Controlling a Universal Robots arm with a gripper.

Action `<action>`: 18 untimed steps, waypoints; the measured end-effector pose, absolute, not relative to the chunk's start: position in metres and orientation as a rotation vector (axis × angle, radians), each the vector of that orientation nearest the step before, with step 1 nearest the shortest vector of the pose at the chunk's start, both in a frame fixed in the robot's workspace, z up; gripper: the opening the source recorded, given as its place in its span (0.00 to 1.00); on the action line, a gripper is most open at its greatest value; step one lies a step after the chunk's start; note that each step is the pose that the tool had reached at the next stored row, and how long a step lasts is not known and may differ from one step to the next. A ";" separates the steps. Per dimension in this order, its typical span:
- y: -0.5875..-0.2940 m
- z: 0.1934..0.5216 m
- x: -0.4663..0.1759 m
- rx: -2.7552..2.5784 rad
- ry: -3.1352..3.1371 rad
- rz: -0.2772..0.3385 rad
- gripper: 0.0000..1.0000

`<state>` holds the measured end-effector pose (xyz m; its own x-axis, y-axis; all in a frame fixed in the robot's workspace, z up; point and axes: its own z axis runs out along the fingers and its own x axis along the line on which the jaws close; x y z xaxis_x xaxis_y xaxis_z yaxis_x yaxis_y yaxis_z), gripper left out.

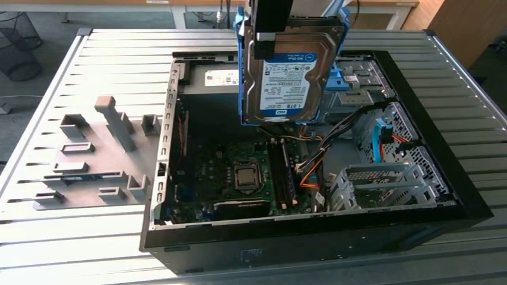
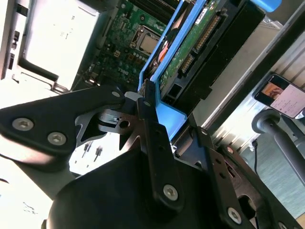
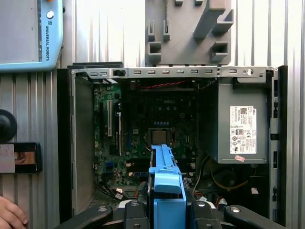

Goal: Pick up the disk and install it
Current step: 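Insert the disk into the insertion slot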

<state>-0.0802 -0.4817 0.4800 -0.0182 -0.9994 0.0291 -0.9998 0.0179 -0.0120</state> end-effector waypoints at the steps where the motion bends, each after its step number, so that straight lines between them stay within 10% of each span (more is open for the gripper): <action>1: -0.486 0.480 -0.080 2.192 -2.232 0.045 0.36; 18: -0.522 0.478 -0.045 2.190 -2.230 0.040 0.36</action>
<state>-0.0448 -0.5221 0.4777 -0.0181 -0.9994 0.0291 -0.9998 0.0179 -0.0075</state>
